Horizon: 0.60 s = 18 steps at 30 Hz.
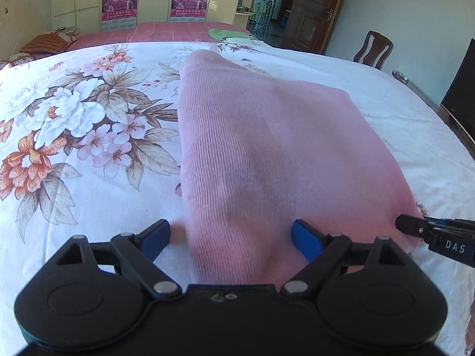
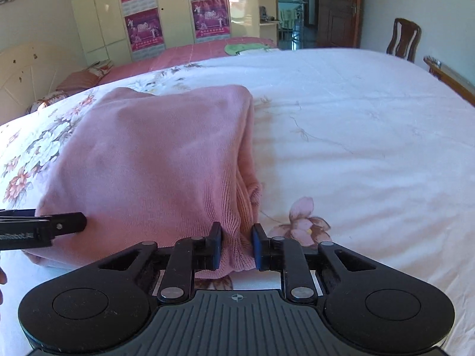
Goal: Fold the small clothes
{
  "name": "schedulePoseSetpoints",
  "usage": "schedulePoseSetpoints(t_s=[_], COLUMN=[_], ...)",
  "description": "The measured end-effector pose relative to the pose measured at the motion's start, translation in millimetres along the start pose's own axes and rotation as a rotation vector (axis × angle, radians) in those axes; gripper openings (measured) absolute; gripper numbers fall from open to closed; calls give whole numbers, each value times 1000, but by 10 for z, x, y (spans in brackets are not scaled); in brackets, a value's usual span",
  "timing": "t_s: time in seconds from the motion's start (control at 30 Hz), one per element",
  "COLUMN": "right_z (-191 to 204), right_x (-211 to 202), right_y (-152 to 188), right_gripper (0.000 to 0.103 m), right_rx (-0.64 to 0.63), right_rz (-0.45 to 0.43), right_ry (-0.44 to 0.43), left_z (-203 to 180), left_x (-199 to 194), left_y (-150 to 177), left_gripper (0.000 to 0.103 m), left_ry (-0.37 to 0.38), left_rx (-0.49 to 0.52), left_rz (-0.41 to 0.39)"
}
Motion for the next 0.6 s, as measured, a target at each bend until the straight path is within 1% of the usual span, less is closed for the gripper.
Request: schedulePoseSetpoints(t_s=[0.07, 0.13, 0.17, 0.2, 0.23, 0.27, 0.33, 0.43, 0.5, 0.53, 0.57, 0.6], right_z=[-13, -26, -45, -70, -96, -121, -150, -181, -170, -166, -159, -154], right_x=[-28, -93, -140, -178, -218, -240, -225, -79, 34, 106, 177, 225], right_y=[-14, -49, -84, -140, -210, -281, -416, -543, -593, -624, -652, -677], right_gripper=[20, 21, 24, 29, 44, 56, 57, 58, 58, 60, 67, 71], right_rx=[-2, 4, 23, 40, 49, 52, 55, 85, 97, 104, 111, 114], right_rz=[-1, 8, 7, -2, -21, -39, -48, -27, -5, 4, 13, 17], right_ry=[-19, -55, -77, -94, -98, -98, -110, -138, -160, -171, -181, -183], left_z=[-23, -27, -19, 0, 21, 46, 99, 207, 275, 293, 305, 306], left_x=[-15, -63, -100, -140, -180, -211, -227, -157, -125, -110, -77, -44], left_y=[-2, -30, -53, -88, -124, -165, -233, -337, -406, -434, -468, -486], left_gripper=[90, 89, 89, 89, 89, 89, 89, 89, 89, 89, 90, 90], left_ry=[-11, 1, 7, 8, 4, -2, -13, -26, -40, -39, -31, -24], left_rx=[18, 0, -12, -25, -35, -48, -74, -124, -157, -168, -179, -185], left_rz=[-4, 14, 15, 10, 2, -6, -9, 4, -7, -13, -18, -18])
Point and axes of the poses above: each gripper's, at about its wrist camera, not at the fingertips, and x roughly the way its jaws point, z to its left, y to its underside, the point moved 10 cm from there along x, roughly the way its jaws point
